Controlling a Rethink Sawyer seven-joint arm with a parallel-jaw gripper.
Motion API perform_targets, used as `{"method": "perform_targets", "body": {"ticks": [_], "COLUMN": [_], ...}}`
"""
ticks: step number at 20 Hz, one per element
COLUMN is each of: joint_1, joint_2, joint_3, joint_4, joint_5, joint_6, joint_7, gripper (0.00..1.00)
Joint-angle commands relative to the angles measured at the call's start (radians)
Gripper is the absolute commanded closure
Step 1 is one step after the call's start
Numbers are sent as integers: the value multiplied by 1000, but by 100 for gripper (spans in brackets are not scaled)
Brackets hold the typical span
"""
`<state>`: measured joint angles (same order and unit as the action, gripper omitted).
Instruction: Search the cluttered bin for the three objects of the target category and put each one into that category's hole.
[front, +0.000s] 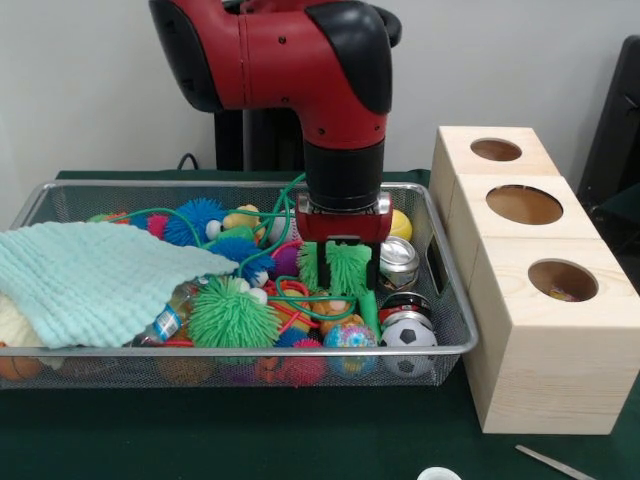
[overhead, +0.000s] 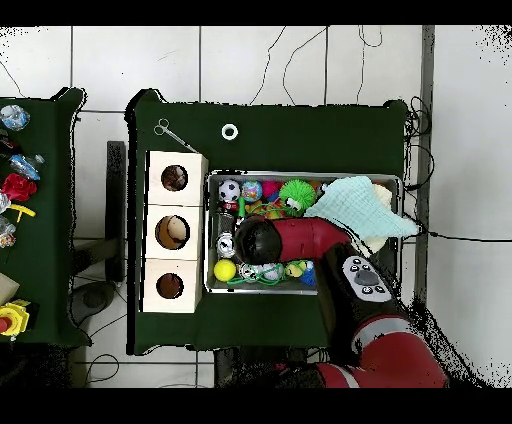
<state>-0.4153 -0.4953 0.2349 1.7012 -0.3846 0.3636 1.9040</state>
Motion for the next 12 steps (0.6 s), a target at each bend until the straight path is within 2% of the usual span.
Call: {"method": "perform_targets", "body": {"ticks": [1, 7, 12], "joint_1": [-12, -26, -14], "joint_2": [-38, -64, -17], "joint_3": [55, 21, -5], "joint_4": [126, 162, 127], "joint_5": [58, 32, -18], "joint_6": [57, 114, 90], "joint_7": [89, 24, -3], "gripper": [0, 0, 0]}}
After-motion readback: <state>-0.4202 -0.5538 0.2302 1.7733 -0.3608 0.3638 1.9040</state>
